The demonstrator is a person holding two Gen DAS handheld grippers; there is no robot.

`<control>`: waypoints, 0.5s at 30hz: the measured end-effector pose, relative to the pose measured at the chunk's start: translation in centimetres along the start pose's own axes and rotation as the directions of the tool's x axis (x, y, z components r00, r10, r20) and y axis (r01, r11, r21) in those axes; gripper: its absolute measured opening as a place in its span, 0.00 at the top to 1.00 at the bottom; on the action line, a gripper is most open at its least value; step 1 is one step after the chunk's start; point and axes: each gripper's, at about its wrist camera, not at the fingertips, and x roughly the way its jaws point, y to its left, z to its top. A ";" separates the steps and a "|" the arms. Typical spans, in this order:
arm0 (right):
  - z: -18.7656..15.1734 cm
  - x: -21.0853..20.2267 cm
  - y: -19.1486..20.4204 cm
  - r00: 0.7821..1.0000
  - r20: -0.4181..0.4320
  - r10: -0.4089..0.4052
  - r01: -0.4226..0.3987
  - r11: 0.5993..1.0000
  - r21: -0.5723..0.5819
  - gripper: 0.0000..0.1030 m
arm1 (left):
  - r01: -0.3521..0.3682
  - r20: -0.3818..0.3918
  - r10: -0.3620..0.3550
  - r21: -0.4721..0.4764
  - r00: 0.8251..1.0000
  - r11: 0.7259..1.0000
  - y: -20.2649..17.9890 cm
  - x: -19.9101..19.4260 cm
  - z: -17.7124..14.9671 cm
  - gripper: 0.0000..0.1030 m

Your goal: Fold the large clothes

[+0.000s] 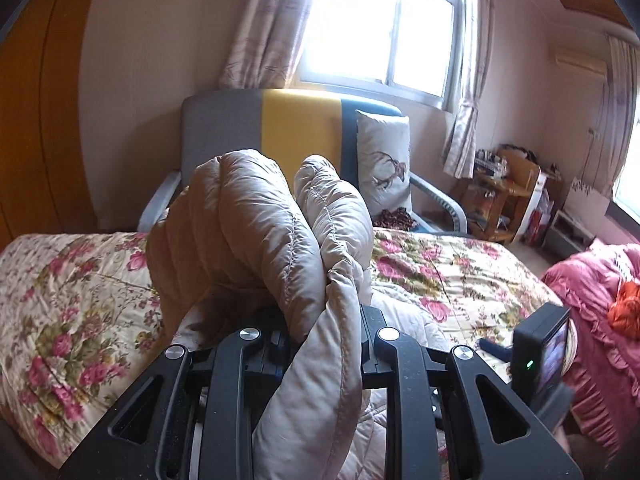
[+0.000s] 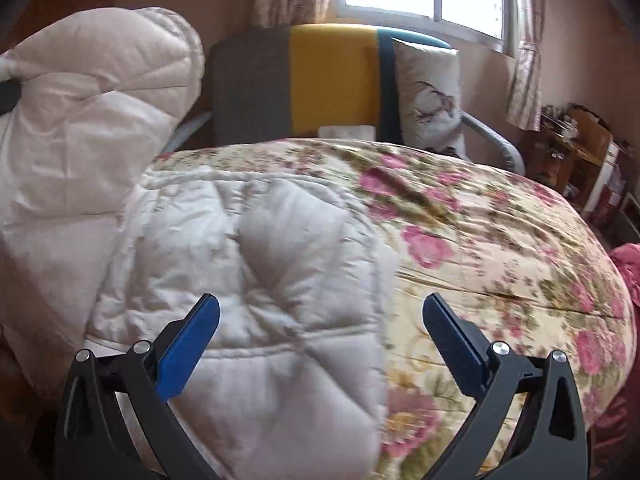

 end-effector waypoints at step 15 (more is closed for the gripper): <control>-5.2 2.3 -5.0 0.978 -0.099 0.185 -0.152 0.950 0.272 0.02 | 0.035 -0.067 -0.019 0.248 0.998 0.968 -9.0 7.5 -5.1 0.75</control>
